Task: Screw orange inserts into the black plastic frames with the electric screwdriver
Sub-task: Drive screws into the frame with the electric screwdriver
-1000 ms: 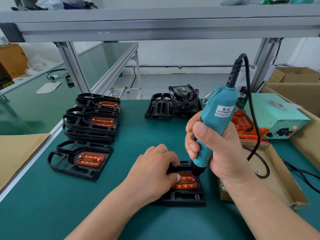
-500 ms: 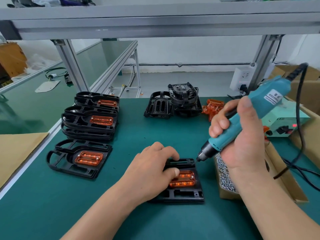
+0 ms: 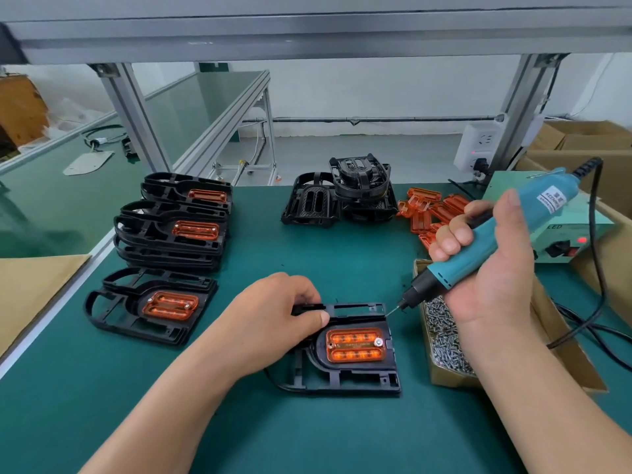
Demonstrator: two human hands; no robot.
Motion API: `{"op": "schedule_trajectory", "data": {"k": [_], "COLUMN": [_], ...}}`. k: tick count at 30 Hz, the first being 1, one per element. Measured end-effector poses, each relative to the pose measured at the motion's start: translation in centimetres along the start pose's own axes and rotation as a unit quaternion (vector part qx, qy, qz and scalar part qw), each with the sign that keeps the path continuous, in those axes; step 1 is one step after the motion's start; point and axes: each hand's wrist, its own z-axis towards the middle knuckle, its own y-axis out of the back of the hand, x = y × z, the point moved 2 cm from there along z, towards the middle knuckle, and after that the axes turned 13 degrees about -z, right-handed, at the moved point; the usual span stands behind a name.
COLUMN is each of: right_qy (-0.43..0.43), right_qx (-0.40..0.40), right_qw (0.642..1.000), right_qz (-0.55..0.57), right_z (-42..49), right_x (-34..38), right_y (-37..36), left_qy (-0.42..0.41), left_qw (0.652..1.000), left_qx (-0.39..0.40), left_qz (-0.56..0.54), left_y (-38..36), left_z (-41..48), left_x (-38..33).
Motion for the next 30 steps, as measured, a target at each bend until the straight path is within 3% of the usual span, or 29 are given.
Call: {"op": "schedule_trajectory", "data": {"k": [21,26,30], "right_qy": [0.04,0.052,0.048], "right_qx": [-0.059,-0.108,-0.147], "right_qw": [0.996,0.991,0.985], "right_qz": [0.045,0.067,0.082], "right_z": [1.2,1.8,2.3], "right_x": [2.5,3.3,3.2], "right_y": [1.8,3.4,4.3], "left_qy": [-0.01,-0.121,-0.236], "left_qw": [0.999,0.989,0.971], "left_qx": [-0.007,-0.076,-0.032], "left_qz": [0.035,0.031,0.024], "left_y": [-0.7,-2.0,-4.5], "left_z": [-0.2,-0.3,-0.7], "left_x": [-0.6,-3.1,-7.1]}}
